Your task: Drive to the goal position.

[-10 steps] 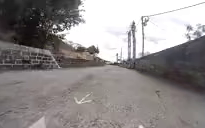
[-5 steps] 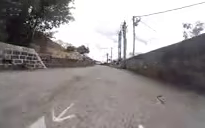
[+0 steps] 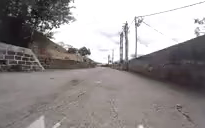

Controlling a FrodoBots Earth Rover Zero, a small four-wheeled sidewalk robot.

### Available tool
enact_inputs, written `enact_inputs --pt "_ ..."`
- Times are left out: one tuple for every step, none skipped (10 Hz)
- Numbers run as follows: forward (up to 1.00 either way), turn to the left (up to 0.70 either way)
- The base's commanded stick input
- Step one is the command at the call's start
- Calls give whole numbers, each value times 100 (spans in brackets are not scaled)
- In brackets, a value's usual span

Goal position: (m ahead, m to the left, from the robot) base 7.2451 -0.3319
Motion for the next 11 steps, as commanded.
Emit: enact_inputs --pt "100 0" --pt "100 0" --pt "100 0" --pt "100 0" --pt "100 0" --pt "100 0" --pt "100 0" --pt "100 0" --pt "100 0" --pt "100 0" --pt "100 0"
